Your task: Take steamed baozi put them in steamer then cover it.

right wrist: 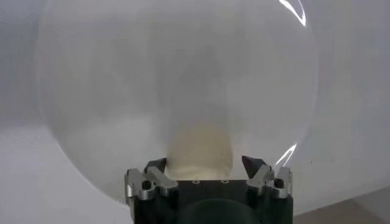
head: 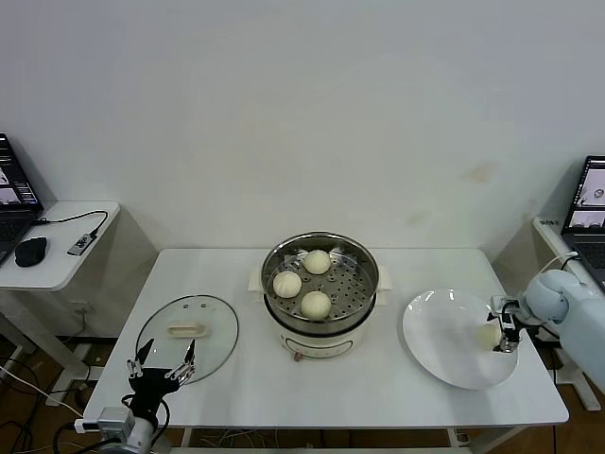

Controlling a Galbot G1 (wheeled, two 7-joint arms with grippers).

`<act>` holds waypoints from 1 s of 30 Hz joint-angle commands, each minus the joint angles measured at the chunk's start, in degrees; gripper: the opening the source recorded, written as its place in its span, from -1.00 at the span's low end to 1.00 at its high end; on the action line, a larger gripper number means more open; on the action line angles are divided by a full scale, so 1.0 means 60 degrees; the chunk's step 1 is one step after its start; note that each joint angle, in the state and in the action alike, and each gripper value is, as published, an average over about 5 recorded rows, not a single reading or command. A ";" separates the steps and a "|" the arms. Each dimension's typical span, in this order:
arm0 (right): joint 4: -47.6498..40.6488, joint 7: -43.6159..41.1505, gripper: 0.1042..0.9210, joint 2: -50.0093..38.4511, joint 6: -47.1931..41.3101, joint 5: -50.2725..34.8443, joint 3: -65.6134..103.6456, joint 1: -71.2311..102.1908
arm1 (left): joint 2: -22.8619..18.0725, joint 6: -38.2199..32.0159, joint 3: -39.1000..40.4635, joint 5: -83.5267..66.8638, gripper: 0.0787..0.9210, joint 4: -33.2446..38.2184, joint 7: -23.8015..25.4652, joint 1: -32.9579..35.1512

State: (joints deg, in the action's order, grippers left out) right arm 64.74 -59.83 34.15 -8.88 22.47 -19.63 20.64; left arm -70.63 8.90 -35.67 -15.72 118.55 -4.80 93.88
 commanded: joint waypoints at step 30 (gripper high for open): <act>0.2850 -0.0079 0.18 -0.0692 -0.1744 -0.5204 -0.7540 -0.8963 | 0.0066 0.0005 0.0127 -0.0032 0.77 0.0096 0.0007 -0.0153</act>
State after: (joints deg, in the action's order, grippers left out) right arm 76.00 -61.36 28.43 -15.16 5.22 -42.56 -6.44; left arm -70.26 8.90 -34.99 -15.90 119.08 -4.79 93.00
